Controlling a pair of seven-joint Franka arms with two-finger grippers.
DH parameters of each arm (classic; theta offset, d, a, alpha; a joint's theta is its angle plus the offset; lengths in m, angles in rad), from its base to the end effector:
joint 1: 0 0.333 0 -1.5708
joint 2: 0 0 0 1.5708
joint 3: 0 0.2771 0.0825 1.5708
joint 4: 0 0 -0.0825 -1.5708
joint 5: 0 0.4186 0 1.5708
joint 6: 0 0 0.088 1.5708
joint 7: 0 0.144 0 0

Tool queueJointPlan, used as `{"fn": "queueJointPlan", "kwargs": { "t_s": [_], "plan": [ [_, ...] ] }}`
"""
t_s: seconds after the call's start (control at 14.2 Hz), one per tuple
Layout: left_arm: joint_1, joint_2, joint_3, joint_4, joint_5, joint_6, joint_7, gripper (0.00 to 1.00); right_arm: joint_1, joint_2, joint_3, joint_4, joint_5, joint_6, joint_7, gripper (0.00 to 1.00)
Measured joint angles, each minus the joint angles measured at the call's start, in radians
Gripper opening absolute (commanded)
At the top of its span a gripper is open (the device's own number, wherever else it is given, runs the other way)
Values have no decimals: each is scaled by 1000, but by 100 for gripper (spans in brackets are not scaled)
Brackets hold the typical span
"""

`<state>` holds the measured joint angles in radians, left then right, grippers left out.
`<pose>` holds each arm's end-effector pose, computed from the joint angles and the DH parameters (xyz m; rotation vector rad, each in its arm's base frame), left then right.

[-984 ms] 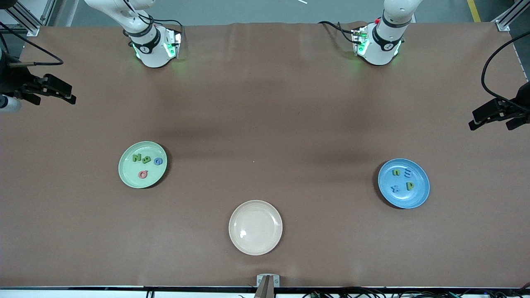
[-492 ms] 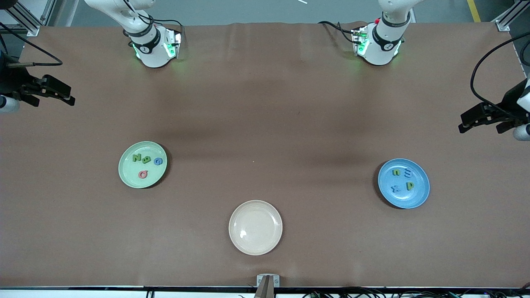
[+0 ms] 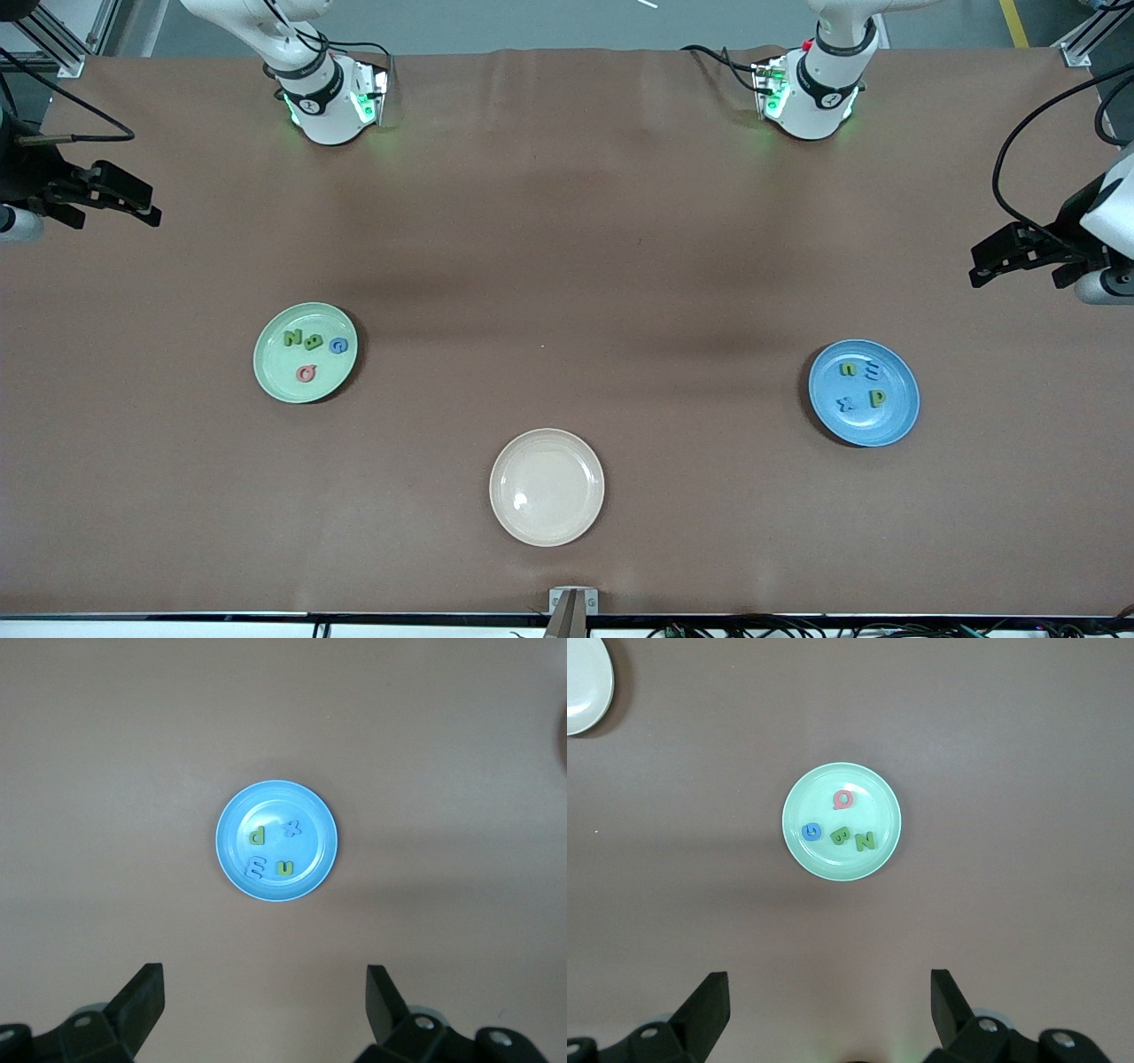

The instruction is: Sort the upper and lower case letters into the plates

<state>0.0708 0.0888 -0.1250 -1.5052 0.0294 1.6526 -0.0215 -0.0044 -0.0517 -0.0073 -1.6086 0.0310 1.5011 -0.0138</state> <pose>0.6227 -0.0272 0.5363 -3.1237 0.0522 -0.0937 0.5653 -0.0020 0.5537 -3.1083 -0.0053 0.0861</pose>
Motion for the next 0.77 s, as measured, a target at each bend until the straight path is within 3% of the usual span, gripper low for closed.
{"fn": "queueJointPlan", "kwargs": {
  "t_s": [0.21, 0.77],
  "plan": [
    [-45, -4, 42, 0, 0, 0, 0, 100, 0, 0, 0, 0, 0, 0, 0, 100],
    [-47, -4, 46, 1, 0, 0, 0, 100, 0, 0, 0, -4, 0, 0, 0, 100]
  ]
}}
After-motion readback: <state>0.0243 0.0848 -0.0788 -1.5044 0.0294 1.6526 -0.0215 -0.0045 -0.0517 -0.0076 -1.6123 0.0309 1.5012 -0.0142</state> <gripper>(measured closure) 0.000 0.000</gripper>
